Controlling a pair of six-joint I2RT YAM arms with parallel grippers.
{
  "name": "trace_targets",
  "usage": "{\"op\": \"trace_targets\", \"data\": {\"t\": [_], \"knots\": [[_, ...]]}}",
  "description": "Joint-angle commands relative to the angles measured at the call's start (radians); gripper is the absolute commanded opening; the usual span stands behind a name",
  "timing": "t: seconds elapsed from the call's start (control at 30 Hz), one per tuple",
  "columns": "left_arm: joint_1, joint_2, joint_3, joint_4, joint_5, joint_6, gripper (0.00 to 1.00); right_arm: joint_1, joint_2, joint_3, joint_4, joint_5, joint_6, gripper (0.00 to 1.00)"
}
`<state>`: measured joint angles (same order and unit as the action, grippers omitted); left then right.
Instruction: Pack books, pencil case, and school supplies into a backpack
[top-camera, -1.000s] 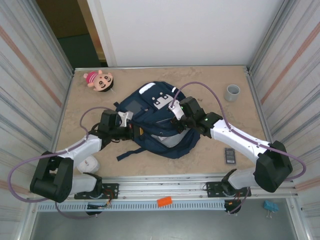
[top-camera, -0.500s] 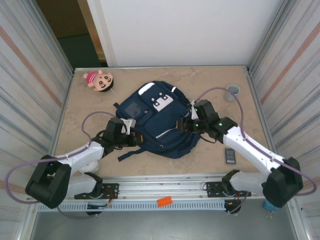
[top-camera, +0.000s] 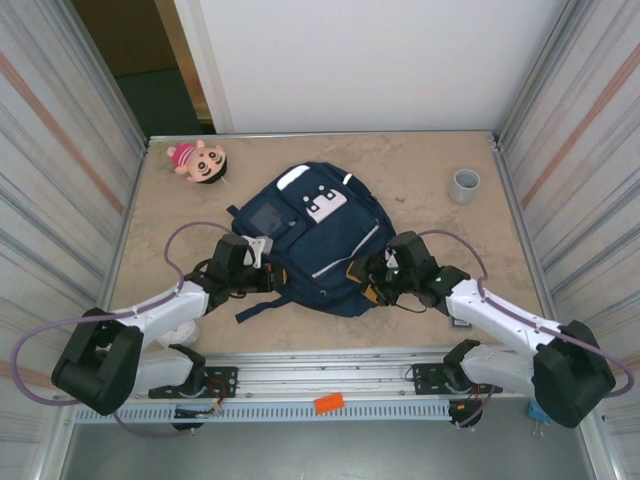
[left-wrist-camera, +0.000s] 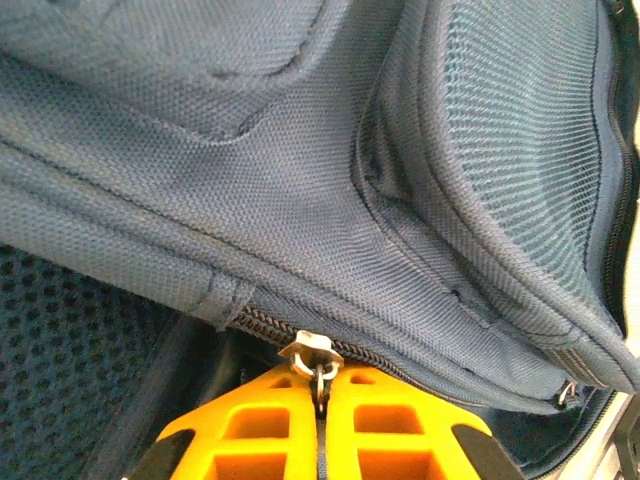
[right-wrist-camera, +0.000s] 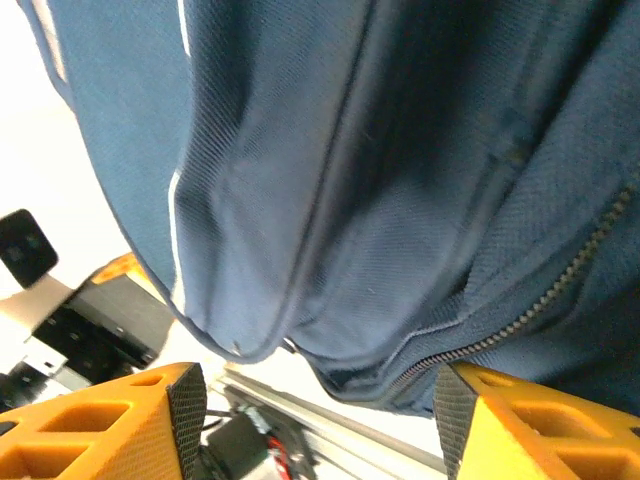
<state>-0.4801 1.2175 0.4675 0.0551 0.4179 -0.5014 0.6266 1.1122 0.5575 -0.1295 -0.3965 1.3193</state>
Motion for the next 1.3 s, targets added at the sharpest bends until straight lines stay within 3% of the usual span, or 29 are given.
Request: {"op": "trace_targets", "data": {"t": [0.0, 0.23, 0.37, 0.5, 0.73, 1.0, 1.13, 1.27], "knots": [[-0.009, -0.024, 0.036, -0.001, 0.020, 0.016, 0.03, -0.013, 0.070, -0.010, 0.185, -0.044, 0.090, 0.60], [-0.018, -0.025, 0.025, -0.002, 0.032, 0.027, 0.03, -0.015, 0.181, 0.038, 0.270, -0.053, 0.086, 0.46], [-0.048, -0.012, 0.034, -0.016, 0.033, 0.054, 0.03, -0.020, 0.214, 0.050, 0.277, -0.054, 0.075, 0.25], [-0.083, 0.008, 0.044, -0.051, 0.037, 0.092, 0.04, -0.029, 0.232, 0.058, 0.313, -0.059, 0.069, 0.15], [-0.118, 0.021, 0.028, -0.008, 0.064, 0.077, 0.05, -0.034, 0.265, 0.095, 0.341, -0.057, 0.047, 0.10], [-0.286, 0.072, 0.061, 0.090, 0.101, 0.086, 0.12, -0.034, 0.292, 0.126, 0.387, -0.075, 0.044, 0.08], [-0.356, 0.093, 0.094, 0.120, 0.089, 0.111, 0.22, -0.038, 0.275, 0.156, 0.355, -0.093, 0.005, 0.06], [-0.372, 0.032, 0.121, 0.075, 0.024, 0.162, 0.49, -0.048, 0.229, 0.196, 0.256, -0.102, -0.077, 0.05]]}}
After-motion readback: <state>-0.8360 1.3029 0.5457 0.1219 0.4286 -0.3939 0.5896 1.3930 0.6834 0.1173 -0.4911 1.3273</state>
